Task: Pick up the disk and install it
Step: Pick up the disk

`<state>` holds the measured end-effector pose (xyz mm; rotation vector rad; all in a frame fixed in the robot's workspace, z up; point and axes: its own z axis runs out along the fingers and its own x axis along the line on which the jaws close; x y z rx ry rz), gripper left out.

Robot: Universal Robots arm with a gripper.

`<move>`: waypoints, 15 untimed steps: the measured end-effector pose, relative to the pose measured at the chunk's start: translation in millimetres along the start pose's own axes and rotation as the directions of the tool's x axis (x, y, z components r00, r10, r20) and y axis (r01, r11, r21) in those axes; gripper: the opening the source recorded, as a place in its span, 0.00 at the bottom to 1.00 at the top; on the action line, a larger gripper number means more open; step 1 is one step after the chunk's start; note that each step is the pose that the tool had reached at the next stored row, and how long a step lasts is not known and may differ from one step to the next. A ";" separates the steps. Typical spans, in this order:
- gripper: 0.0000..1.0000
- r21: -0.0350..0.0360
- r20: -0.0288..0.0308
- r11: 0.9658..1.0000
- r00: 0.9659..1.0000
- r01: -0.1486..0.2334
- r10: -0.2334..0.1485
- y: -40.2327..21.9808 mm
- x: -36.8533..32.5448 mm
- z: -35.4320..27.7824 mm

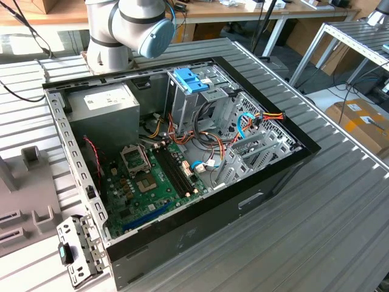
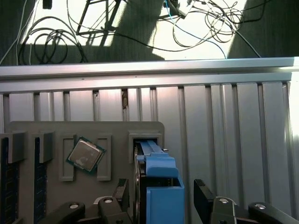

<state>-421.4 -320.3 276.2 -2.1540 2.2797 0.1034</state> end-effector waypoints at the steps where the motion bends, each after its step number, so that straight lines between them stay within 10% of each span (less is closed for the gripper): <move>1: 0.66 0.000 0.000 1.000 1.000 0.000 0.000 0.0 0.0 0.0; 6: 0.40 0.000 0.000 1.000 1.000 0.000 0.000 0.0 -0.2 0.0; 15: 0.36 0.000 0.000 1.000 1.000 0.000 0.000 0.0 -0.6 0.0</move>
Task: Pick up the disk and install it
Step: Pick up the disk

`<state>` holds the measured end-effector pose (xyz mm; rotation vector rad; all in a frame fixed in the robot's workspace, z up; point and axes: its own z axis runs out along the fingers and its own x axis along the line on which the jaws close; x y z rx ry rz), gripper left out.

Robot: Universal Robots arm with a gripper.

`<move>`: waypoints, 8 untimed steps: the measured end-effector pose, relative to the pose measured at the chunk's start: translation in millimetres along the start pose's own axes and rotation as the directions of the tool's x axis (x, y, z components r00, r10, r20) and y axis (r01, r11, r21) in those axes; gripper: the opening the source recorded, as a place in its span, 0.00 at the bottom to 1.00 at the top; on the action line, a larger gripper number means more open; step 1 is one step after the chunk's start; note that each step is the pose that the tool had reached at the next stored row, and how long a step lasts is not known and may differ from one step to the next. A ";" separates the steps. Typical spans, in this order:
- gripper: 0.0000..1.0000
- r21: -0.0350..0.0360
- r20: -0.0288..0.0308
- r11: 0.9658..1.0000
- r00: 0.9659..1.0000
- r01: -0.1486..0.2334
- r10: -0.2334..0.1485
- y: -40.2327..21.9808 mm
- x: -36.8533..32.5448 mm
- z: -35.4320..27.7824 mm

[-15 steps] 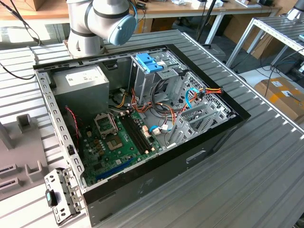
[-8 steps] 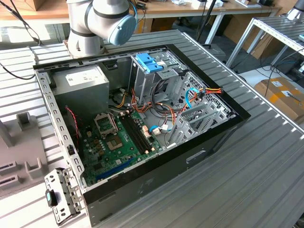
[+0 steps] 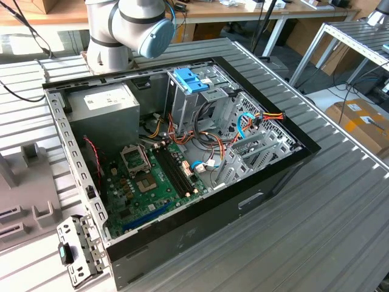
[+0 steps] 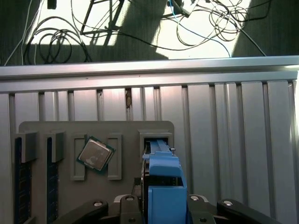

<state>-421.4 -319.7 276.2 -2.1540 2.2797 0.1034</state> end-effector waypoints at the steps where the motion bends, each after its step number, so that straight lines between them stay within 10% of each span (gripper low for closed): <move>1: 0.36 0.000 0.000 1.000 1.000 0.000 0.000 0.0 0.0 0.0; 8: 0.36 0.000 0.000 1.000 1.000 0.000 0.000 0.0 -0.8 0.0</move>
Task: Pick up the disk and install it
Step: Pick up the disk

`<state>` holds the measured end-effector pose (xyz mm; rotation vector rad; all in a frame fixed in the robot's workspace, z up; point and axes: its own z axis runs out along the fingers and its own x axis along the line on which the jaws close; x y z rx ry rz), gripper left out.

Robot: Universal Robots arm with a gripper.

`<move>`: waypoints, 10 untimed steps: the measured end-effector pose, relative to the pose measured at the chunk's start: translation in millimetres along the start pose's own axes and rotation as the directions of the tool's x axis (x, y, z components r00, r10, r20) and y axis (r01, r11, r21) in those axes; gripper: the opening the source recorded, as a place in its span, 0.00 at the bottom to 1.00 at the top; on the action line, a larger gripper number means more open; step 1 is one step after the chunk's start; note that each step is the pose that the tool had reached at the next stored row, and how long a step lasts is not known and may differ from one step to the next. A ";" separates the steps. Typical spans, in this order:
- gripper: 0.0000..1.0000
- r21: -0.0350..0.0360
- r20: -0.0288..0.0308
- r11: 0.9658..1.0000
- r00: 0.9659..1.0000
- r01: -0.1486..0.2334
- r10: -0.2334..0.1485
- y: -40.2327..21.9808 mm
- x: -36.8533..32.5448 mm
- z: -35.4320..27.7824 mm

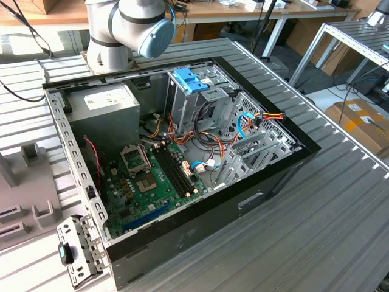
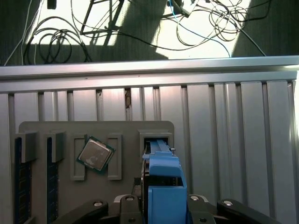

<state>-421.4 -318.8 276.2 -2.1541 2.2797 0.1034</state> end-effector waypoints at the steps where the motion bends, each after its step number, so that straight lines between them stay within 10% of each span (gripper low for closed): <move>1: 0.36 0.000 0.000 1.000 1.000 0.000 0.000 0.0 -0.1 0.0; 10: 0.36 0.000 0.000 1.000 1.000 0.000 0.000 0.1 -1.4 0.1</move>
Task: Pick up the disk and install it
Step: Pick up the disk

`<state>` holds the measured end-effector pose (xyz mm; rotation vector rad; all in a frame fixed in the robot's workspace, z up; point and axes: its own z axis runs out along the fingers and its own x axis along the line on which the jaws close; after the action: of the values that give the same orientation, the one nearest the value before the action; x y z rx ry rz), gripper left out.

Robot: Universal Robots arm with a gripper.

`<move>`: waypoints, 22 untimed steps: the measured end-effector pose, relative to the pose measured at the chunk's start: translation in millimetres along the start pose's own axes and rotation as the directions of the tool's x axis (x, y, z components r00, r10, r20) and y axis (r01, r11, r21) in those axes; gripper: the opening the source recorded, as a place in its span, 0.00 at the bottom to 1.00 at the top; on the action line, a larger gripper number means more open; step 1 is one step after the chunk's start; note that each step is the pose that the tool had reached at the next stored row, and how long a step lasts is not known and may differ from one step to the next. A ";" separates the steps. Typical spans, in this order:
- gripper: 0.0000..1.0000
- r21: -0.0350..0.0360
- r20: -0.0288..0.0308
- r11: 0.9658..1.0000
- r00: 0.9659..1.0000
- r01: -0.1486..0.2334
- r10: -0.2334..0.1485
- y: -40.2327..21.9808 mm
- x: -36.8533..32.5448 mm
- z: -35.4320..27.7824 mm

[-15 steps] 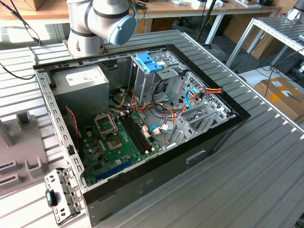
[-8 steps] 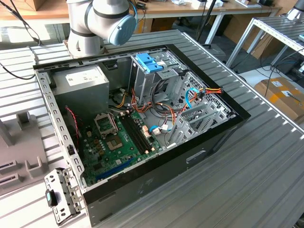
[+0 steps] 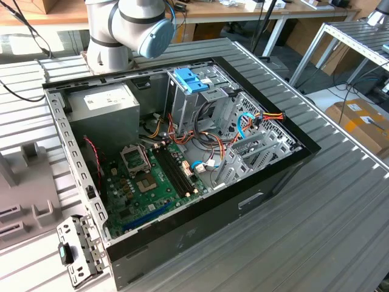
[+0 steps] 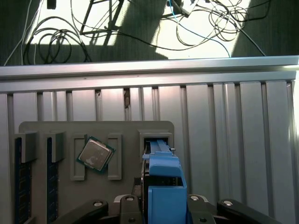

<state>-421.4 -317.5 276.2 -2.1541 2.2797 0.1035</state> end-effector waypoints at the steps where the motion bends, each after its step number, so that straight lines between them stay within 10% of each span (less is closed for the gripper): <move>1: 0.36 0.000 0.000 1.000 1.000 0.000 0.000 0.0 -0.8 0.1; 22: 0.36 0.000 0.004 1.000 1.000 0.000 0.000 0.4 -3.0 -6.2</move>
<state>-421.5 -314.8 282.5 -2.1520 2.2775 0.1075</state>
